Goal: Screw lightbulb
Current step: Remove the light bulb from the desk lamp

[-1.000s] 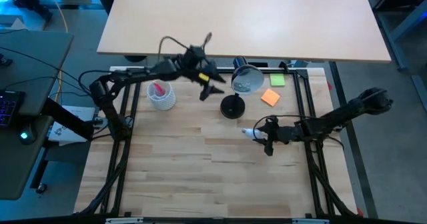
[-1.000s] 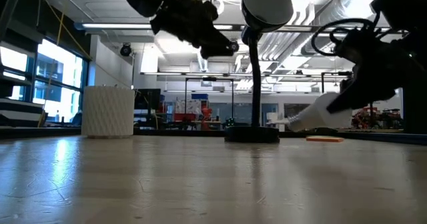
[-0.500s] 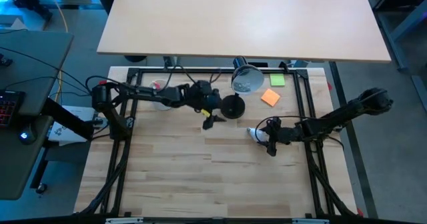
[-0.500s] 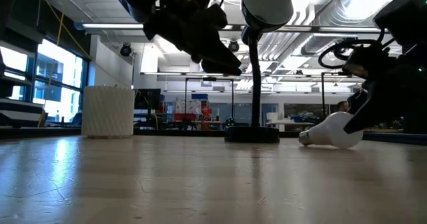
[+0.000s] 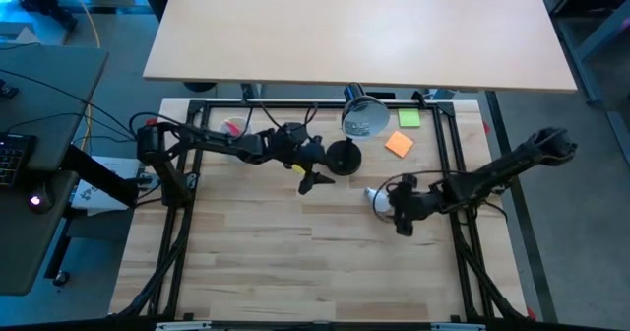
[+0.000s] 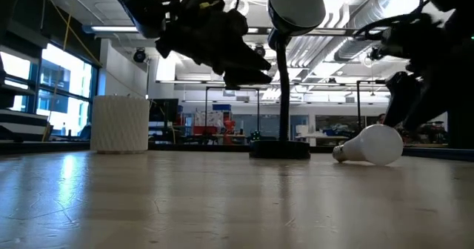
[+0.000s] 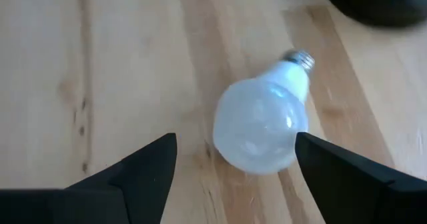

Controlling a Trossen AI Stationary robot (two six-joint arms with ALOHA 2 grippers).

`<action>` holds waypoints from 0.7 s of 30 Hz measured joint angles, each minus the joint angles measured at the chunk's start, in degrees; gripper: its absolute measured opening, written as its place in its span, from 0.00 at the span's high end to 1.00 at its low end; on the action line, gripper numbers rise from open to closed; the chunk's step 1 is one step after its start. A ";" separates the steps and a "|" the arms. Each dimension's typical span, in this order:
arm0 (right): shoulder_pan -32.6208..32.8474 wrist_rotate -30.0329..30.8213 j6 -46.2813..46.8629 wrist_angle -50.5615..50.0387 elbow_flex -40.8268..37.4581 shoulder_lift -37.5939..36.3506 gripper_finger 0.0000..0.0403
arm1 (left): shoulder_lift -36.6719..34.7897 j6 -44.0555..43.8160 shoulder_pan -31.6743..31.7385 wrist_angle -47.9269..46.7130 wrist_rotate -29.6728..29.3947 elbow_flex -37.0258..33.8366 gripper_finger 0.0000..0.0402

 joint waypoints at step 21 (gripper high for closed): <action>5.48 8.25 -16.64 10.51 -0.02 10.54 0.25 | 10.42 -5.23 -2.57 11.51 0.18 -0.73 0.40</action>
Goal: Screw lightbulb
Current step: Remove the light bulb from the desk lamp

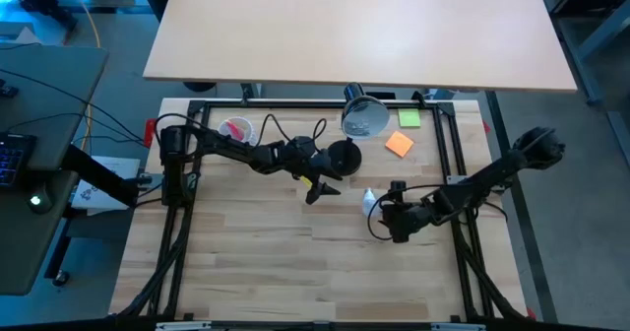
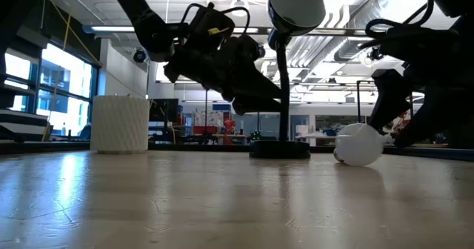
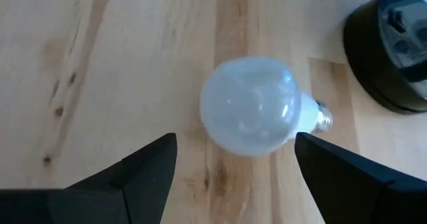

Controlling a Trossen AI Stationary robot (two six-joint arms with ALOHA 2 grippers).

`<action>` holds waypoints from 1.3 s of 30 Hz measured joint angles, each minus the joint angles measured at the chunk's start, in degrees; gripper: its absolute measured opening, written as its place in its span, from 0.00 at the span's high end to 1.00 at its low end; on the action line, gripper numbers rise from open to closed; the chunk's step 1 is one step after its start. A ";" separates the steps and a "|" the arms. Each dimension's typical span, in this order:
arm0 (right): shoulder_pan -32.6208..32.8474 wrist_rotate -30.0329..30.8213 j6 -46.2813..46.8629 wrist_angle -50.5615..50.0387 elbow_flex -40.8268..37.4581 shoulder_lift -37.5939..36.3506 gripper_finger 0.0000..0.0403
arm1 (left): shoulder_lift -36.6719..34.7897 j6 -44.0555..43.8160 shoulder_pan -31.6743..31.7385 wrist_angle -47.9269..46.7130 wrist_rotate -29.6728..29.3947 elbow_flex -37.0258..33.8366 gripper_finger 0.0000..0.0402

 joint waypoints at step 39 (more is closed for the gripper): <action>-4.94 4.34 33.89 -16.68 3.70 -5.06 0.25 | -0.14 4.46 -2.21 0.18 -5.82 1.04 0.40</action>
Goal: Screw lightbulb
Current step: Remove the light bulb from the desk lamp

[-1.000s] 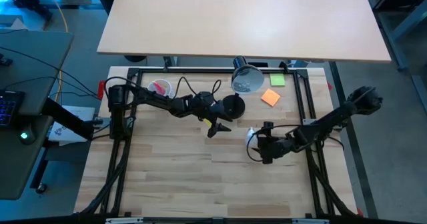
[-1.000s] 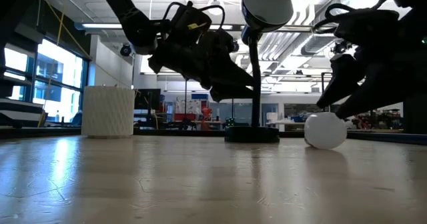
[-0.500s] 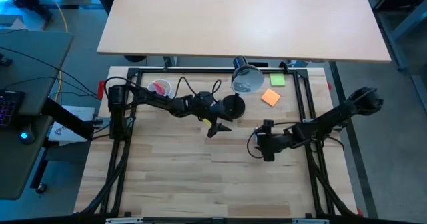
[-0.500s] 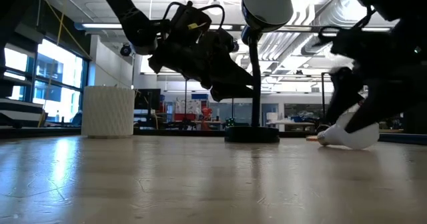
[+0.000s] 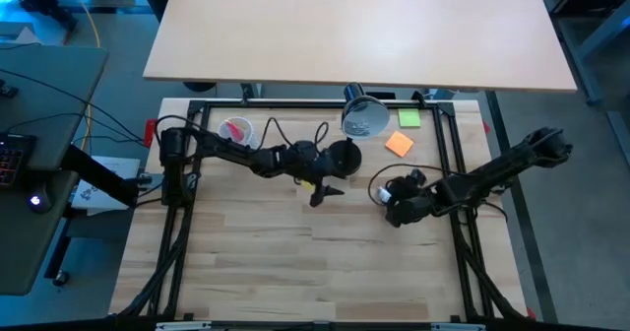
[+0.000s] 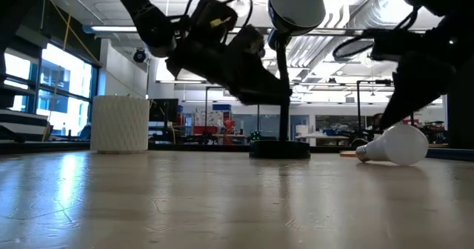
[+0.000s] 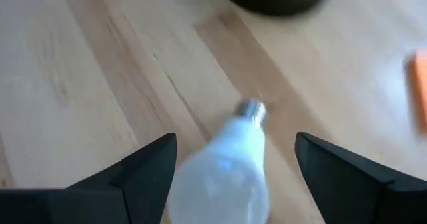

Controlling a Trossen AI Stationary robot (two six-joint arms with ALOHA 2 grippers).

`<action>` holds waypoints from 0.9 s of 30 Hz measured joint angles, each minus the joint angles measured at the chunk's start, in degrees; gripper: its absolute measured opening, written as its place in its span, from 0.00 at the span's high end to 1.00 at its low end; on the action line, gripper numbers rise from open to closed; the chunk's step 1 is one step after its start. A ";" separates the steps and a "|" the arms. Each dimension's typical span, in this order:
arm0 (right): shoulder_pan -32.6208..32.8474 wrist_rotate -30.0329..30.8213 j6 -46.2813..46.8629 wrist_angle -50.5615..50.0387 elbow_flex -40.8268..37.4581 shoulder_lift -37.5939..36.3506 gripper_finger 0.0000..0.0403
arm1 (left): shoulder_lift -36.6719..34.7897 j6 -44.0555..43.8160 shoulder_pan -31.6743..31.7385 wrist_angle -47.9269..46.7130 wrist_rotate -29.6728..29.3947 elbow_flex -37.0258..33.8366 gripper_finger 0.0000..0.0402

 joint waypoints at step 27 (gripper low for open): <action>5.67 0.29 5.78 12.84 -0.09 4.47 0.25 | 1.99 17.24 -2.42 -17.04 6.59 10.90 0.40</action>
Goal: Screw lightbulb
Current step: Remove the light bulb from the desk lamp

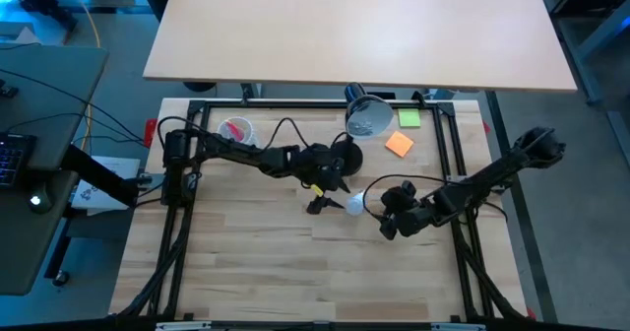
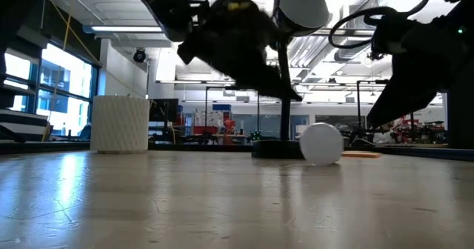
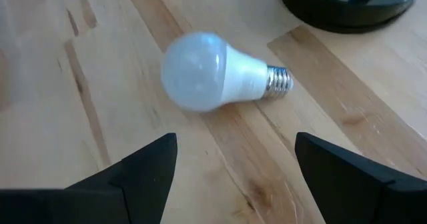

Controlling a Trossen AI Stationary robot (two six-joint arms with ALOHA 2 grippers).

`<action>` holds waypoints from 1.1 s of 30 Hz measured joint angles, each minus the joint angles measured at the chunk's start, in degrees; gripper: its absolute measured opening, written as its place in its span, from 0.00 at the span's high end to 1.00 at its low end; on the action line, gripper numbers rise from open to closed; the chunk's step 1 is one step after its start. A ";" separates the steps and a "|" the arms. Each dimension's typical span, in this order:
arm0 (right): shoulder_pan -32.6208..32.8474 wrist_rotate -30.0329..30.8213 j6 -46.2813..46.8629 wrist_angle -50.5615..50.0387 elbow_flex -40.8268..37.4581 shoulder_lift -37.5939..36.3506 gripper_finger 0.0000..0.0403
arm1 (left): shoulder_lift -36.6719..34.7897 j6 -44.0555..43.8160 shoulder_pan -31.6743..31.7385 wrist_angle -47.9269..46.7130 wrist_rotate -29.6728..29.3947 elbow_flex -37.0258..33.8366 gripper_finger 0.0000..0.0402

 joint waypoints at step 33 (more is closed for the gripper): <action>-5.62 -6.09 -6.63 6.66 0.17 2.42 0.25 | 4.12 -13.01 4.17 2.92 10.80 -0.07 0.40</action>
